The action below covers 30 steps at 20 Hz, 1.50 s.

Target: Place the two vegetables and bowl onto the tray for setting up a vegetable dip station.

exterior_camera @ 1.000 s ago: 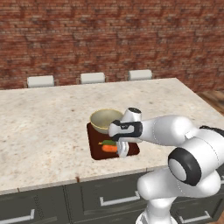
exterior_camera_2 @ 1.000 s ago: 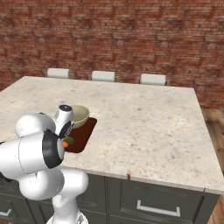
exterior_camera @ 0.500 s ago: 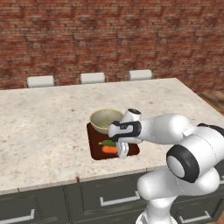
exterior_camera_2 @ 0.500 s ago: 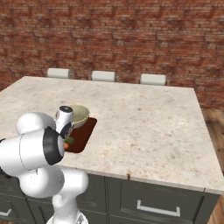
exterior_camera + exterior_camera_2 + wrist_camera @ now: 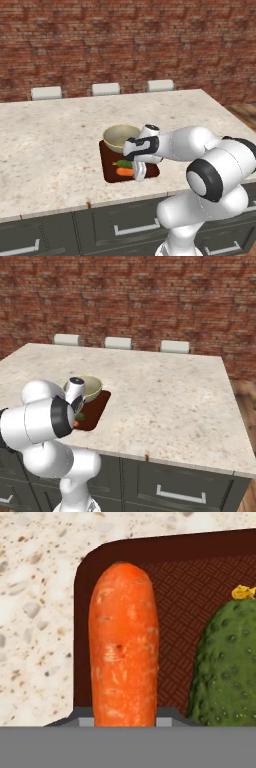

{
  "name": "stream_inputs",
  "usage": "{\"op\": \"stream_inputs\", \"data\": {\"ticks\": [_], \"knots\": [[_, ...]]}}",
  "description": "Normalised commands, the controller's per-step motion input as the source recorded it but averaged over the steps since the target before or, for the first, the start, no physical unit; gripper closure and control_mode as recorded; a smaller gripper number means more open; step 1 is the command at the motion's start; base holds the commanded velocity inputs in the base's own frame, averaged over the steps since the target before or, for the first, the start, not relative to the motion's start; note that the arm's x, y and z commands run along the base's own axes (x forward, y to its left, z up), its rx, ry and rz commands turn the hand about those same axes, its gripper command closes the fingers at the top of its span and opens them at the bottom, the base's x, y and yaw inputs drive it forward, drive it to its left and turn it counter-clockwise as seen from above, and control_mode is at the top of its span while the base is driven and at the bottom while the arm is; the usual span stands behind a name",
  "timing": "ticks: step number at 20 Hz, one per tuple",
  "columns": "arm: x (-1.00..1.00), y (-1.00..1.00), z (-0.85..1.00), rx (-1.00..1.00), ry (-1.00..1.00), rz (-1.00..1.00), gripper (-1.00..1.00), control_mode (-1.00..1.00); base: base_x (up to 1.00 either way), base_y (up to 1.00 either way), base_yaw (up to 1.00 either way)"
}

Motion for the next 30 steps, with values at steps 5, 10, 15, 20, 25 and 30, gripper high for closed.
{"op": "stream_inputs", "data": {"ticks": [5,10,15,20,25,30], "knots": [[0.05,0.00,-0.01,0.00,0.00,0.00,1.00,-1.00,0.00,0.00,0.00],[0.00,0.00,-0.06,0.00,0.00,0.00,-1.00,-1.00,0.00,0.00,0.00],[0.01,0.01,-0.10,0.00,0.01,0.00,-1.00,-1.00,0.00,0.00,0.00],[0.00,0.00,0.00,0.00,0.00,0.00,-1.00,-1.00,0.00,0.00,0.00],[-0.05,-0.01,0.05,0.00,0.00,0.00,-1.00,-1.00,0.00,0.00,0.00],[-0.24,-0.01,0.11,0.00,0.07,-0.05,-1.00,-1.00,0.00,0.00,0.00]]}}
